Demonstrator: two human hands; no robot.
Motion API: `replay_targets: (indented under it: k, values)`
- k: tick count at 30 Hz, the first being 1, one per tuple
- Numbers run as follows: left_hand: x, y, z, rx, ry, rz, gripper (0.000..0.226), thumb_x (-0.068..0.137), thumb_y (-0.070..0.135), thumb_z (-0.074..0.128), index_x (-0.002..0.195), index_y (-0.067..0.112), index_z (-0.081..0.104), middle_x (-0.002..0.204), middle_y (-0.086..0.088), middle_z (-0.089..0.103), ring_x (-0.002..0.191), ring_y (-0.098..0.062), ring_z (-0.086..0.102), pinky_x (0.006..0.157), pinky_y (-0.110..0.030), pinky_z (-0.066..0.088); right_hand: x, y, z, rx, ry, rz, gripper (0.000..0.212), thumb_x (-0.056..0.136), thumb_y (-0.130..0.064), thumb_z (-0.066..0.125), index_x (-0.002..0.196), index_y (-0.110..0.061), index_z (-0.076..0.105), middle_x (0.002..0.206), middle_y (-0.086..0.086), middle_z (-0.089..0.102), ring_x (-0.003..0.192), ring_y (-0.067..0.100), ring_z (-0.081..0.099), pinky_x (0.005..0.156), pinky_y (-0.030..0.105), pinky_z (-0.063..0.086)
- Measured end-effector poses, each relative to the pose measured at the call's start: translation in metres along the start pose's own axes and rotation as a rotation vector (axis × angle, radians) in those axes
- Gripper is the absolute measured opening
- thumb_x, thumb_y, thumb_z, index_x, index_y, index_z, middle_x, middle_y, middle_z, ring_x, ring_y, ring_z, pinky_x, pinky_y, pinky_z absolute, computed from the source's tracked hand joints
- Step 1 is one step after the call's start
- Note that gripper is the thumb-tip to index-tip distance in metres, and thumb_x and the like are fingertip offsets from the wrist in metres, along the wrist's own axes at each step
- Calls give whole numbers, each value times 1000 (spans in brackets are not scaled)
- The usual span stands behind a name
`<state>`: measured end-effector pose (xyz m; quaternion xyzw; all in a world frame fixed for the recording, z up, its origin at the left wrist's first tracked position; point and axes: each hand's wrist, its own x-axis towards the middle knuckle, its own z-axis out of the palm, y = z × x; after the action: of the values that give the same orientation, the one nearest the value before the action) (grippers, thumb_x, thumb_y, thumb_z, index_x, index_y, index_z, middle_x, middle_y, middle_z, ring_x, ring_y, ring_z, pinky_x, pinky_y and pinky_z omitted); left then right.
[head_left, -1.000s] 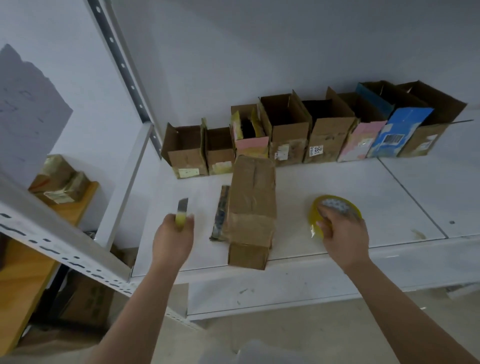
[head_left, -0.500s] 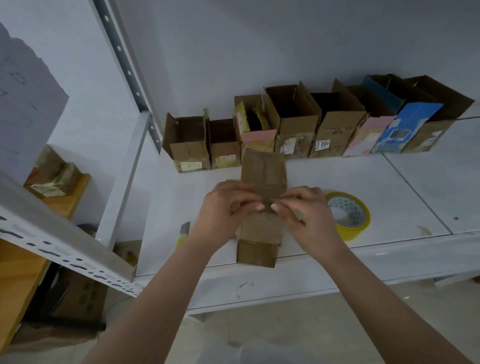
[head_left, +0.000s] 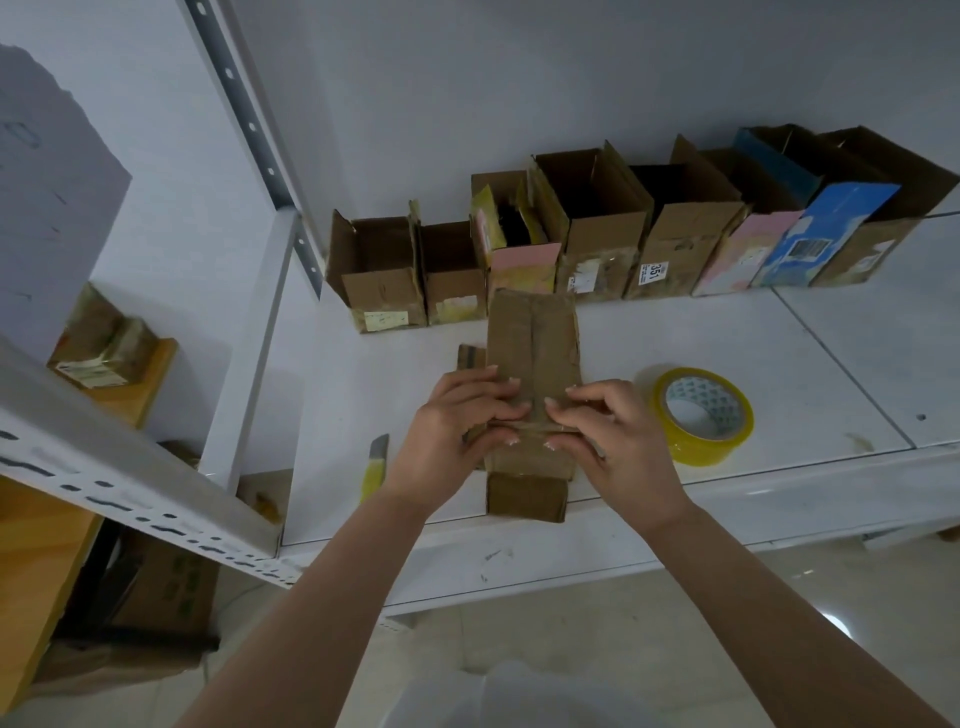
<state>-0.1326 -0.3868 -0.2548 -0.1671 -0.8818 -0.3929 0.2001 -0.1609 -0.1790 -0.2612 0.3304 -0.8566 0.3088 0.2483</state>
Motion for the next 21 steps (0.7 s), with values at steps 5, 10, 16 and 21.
replay_targets:
  k: [5,10,16,21]
  values:
    - [-12,9,-5,-41,64,-224,57,74,28,81,126,17,61,128,3,58,119,-7,53,96,-21,49,1,-2,1,8,2,39,21,78,-11,80,96,-3,75,97,16,61,87,30,62,71,41,55]
    - [-27,21,7,112,165,-461,27,74,39,81,87,17,72,76,12,71,65,-1,64,73,3,37,-2,-5,2,24,15,61,23,76,-9,81,97,-2,75,99,16,61,86,30,62,71,42,56]
    - [-31,25,10,169,248,-397,14,79,22,80,70,13,74,58,7,67,48,-7,59,72,8,30,-2,-7,1,23,11,71,22,76,-8,81,97,-2,75,97,16,60,86,31,63,70,44,57]
    - [-37,7,-3,-107,84,-381,16,75,28,82,81,16,75,71,13,72,66,2,67,70,-10,52,-3,-8,0,31,-9,60,24,77,-8,80,100,-3,74,99,15,62,90,31,63,73,45,56]
